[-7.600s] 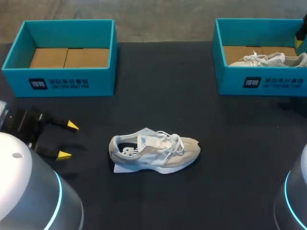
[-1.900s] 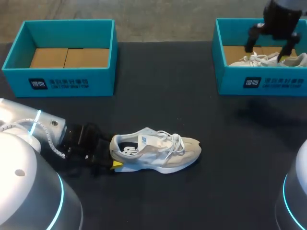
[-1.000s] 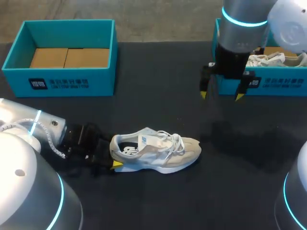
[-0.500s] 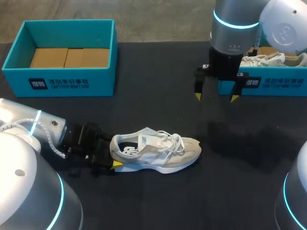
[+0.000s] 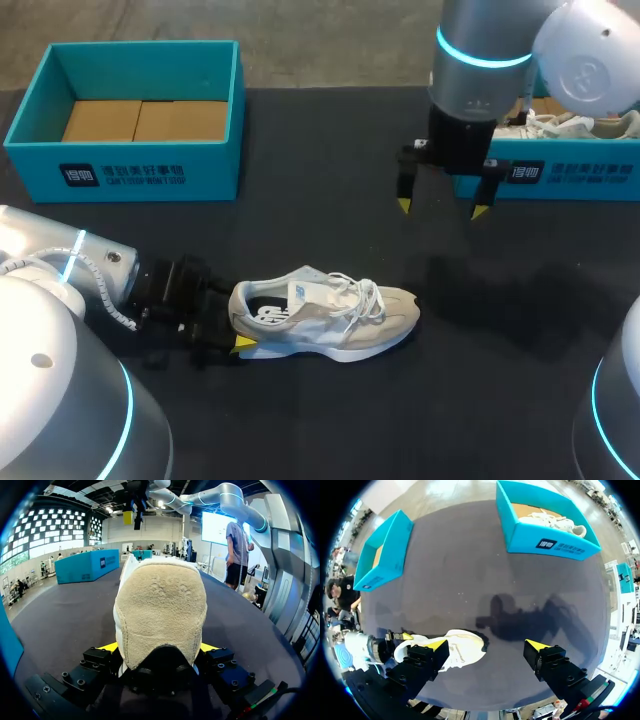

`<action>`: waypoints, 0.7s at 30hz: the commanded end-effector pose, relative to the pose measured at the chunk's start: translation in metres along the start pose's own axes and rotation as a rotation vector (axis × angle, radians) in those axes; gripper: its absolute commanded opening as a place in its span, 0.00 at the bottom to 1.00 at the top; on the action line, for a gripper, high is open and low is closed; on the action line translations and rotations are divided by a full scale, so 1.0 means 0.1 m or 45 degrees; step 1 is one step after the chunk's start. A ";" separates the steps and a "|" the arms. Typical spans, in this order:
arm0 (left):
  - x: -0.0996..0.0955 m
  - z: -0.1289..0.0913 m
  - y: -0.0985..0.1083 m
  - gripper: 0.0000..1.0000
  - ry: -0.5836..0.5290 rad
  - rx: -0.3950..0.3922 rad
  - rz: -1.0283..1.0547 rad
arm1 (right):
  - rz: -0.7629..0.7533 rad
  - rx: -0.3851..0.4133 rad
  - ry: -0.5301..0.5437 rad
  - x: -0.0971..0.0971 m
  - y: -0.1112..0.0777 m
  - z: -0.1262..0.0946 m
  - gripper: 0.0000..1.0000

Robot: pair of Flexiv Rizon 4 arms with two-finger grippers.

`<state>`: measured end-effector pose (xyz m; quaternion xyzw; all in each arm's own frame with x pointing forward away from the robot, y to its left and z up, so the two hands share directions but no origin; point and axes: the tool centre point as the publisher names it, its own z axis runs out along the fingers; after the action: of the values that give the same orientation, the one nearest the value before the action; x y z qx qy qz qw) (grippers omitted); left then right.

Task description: Take the shoe out of the shoebox, open the shoe tongue, remove and reinsert the insole, then place the shoe into the shoebox

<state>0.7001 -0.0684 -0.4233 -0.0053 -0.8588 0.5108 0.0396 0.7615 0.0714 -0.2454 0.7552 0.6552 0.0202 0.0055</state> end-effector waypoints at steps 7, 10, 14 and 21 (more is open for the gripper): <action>-0.02 0.04 0.01 0.00 0.001 -0.004 0.000 | 0.019 -0.048 -0.159 0.57 -0.35 0.05 1.00; -0.02 0.04 0.01 0.00 0.001 -0.004 0.000 | 0.029 -0.047 -0.178 0.66 -0.45 0.06 1.00; -0.02 0.04 0.01 0.00 0.001 -0.004 0.000 | 0.039 -0.047 -0.190 0.80 -0.57 0.08 1.00; -0.02 0.04 0.01 0.00 0.001 -0.004 0.000 | 0.012 -0.056 -0.244 1.08 -0.72 0.15 1.00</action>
<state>0.7001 -0.0686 -0.4232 -0.0053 -0.8587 0.5108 0.0397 0.7068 0.1708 -0.2541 0.7582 0.6498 -0.0055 0.0529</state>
